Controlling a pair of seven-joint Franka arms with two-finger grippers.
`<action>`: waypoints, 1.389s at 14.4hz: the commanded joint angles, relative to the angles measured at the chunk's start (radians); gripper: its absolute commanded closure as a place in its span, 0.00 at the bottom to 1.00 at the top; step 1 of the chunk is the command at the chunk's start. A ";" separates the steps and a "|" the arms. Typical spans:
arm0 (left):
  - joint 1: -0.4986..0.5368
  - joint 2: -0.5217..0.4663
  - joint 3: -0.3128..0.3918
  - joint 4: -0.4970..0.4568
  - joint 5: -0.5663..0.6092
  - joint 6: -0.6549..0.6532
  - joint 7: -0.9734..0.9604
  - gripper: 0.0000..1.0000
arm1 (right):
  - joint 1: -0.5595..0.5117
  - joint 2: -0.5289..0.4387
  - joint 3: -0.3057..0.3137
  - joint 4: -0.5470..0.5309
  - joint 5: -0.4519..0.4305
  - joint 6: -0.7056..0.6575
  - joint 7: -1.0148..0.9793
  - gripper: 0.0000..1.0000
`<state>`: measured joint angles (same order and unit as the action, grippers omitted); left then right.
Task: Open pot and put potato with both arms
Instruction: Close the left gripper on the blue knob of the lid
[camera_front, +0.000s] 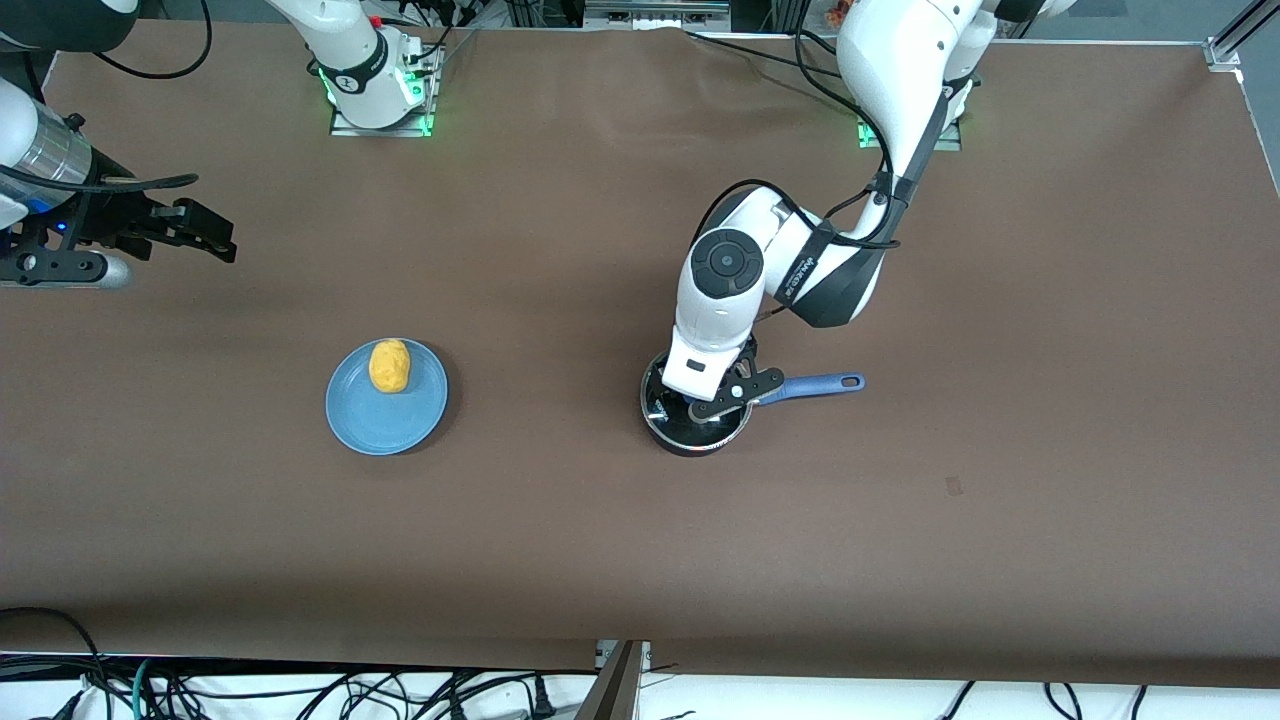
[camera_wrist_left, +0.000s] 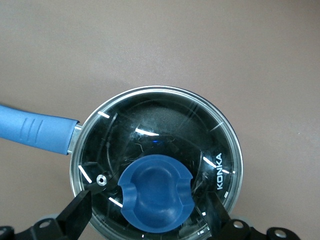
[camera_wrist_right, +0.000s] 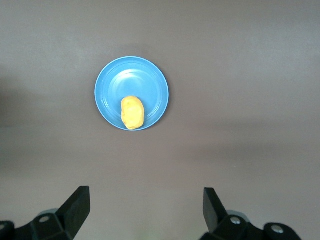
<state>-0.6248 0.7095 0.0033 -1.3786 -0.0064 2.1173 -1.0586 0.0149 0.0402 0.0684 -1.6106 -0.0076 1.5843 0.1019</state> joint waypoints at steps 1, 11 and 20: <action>0.002 0.022 0.004 0.024 0.019 0.003 -0.024 0.00 | -0.007 0.006 0.001 0.015 0.017 -0.003 -0.016 0.00; 0.001 0.034 0.006 0.041 0.019 0.018 -0.072 0.21 | -0.006 0.004 0.001 0.011 0.015 -0.029 -0.008 0.00; 0.001 0.028 0.004 0.046 0.019 0.015 -0.072 0.60 | -0.004 0.090 0.002 0.011 0.034 -0.017 -0.015 0.00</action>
<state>-0.6239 0.7289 0.0073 -1.3597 -0.0064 2.1399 -1.1133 0.0153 0.0853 0.0687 -1.6113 0.0084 1.5720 0.1015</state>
